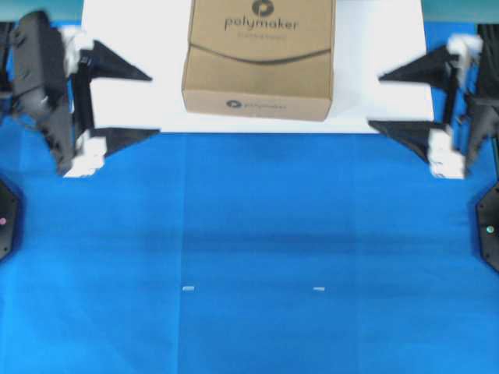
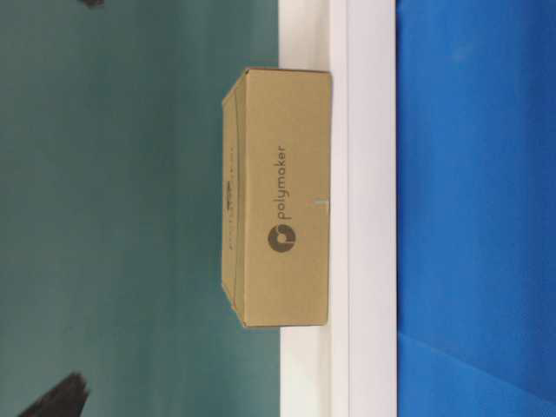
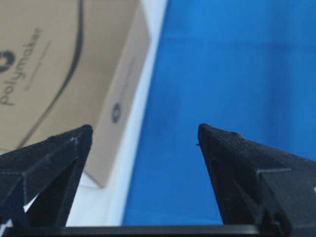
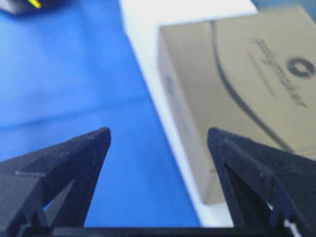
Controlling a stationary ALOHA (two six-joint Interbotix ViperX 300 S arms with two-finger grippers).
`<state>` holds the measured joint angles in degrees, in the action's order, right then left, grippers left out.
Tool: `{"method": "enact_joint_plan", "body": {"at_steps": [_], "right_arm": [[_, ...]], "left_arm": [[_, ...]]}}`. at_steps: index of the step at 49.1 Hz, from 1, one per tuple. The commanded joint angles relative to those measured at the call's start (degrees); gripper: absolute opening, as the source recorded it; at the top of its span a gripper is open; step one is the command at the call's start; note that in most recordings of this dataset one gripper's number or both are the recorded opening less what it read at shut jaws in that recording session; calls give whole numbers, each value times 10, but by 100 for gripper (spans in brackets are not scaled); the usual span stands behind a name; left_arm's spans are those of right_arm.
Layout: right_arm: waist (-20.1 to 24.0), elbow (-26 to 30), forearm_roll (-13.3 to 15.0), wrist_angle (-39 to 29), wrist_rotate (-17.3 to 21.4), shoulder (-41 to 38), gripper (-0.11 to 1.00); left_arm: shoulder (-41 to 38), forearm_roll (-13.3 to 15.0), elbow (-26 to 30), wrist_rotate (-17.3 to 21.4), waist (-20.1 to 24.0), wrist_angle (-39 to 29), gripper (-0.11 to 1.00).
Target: Place the cardboard box on the stand after clamping it between your arms.
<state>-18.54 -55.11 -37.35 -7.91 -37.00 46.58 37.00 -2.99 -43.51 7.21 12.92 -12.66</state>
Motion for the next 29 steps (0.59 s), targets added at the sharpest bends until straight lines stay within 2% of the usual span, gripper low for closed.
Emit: {"method": "enact_joint_plan", "body": {"at_steps": [1, 13, 24, 29], "right_arm": [[11, -10, -1, 7, 9, 36, 98], [18, -48, -1, 9, 11, 128, 98], [18, -76, -3, 7, 13, 163, 97], [19, -83, -3, 7, 26, 171, 97]], "left_arm": [[31, 1, -4, -4, -19, 6, 84], [93, 0, -45, -13, -45, 11, 82], [119, 0, -84, -39, -62, 56, 81], [121, 0, -95, -43, -63, 75, 81]]}}
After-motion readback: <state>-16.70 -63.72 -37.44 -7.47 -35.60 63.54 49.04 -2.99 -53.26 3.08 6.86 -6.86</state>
